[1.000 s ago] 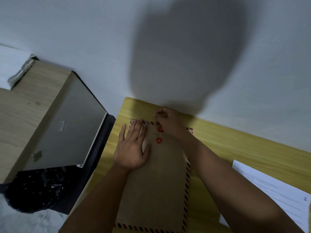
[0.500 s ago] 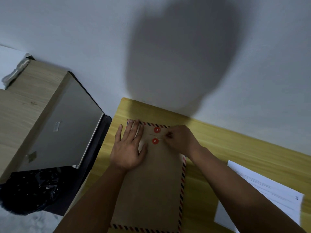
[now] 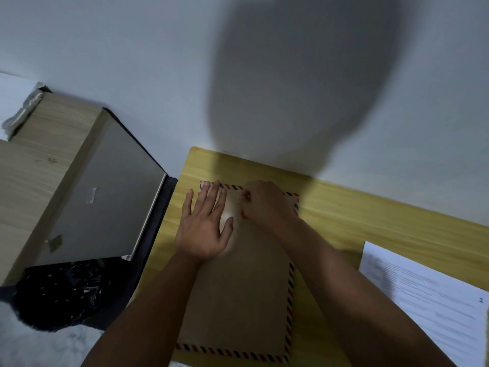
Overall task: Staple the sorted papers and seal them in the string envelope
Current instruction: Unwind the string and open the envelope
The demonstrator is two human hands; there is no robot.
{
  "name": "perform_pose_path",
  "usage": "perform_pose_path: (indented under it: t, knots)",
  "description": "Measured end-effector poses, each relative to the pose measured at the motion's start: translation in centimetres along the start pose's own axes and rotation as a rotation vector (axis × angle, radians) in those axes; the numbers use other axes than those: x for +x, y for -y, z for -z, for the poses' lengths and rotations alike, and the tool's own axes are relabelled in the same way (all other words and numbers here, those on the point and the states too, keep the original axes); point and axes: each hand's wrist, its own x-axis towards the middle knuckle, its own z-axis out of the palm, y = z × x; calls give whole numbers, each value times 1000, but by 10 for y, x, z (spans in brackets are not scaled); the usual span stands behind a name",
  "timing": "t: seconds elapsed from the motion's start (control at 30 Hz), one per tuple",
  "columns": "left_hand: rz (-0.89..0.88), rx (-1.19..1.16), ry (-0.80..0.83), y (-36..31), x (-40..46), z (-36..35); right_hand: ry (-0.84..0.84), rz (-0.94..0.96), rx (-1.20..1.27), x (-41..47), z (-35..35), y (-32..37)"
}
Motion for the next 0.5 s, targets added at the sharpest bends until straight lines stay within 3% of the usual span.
perform_pose_path:
  t: [0.2, 0.33, 0.5]
  knots:
    - [-14, 15, -11, 1, 0, -1, 206, 72, 67, -18, -3, 0]
    - [-8, 17, 1, 0, 0, 1, 344, 5, -22, -39, 2, -23]
    - [-4, 27, 21, 0, 1, 3, 284, -181, -151, -41, 23, -53]
